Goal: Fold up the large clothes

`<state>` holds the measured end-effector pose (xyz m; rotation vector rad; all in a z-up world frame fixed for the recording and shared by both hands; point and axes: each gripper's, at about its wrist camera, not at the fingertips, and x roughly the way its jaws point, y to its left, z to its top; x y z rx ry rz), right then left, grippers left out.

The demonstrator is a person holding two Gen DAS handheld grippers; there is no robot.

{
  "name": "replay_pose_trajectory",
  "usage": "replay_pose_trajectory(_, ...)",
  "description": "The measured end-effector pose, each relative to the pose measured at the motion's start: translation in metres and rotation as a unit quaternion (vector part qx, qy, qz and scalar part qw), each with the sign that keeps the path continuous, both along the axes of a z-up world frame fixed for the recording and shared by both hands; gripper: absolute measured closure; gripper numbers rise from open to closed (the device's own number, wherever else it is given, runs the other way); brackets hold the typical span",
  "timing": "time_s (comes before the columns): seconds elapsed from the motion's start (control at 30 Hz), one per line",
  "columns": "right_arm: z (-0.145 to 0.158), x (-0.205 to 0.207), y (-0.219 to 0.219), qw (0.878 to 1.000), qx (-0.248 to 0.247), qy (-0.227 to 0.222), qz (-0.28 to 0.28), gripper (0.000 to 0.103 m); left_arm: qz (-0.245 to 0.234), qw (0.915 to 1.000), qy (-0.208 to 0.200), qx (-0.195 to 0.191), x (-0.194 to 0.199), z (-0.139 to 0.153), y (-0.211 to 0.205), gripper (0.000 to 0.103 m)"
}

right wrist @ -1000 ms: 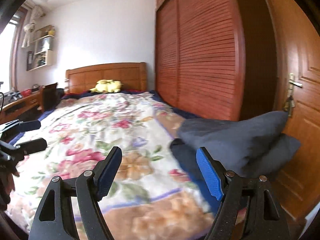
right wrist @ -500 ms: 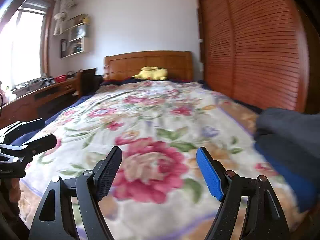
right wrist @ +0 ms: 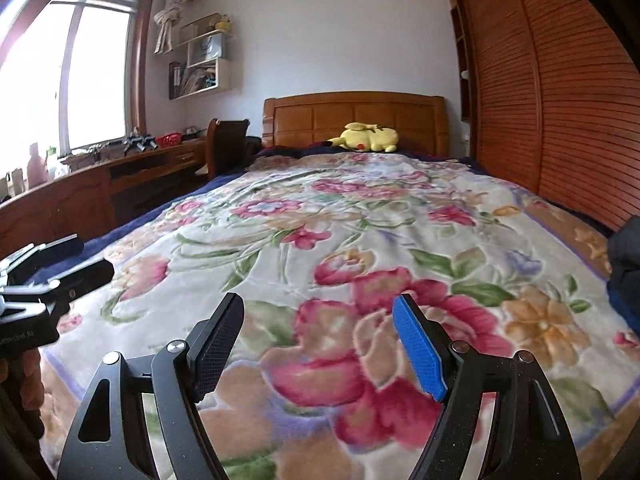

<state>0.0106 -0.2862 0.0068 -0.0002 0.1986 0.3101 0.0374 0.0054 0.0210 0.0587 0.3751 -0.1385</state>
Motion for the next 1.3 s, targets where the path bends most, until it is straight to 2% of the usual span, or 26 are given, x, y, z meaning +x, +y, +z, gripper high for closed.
replay_pose_trajectory(0.57, -0.002, 0.031, -0.042, 1.0, 0.0, -0.011, -0.002, 0.024, 0.016, 0.9997, -0.004, -0.018, -0.003, -0.009, 0.019, 0.013)
replay_pose_trajectory(0.67, -0.003, 0.03, -0.04, 1.0, 0.001, -0.016, 0.0, 0.024, 0.016, 0.9997, -0.004, -0.018, -0.003, -0.009, 0.019, 0.013)
replay_pose_trajectory(0.7, -0.011, 0.015, -0.033, 1.0, 0.001, -0.018, 0.0, 0.024, 0.017, 0.9997, -0.004, -0.017, -0.002, -0.008, 0.019, 0.013)
replay_pose_trajectory(1.3, -0.017, 0.014, -0.025, 1.0, 0.012, -0.027, -0.001, 0.024, 0.025, 0.9994, -0.014, -0.018, -0.005, -0.01, 0.022, 0.013)
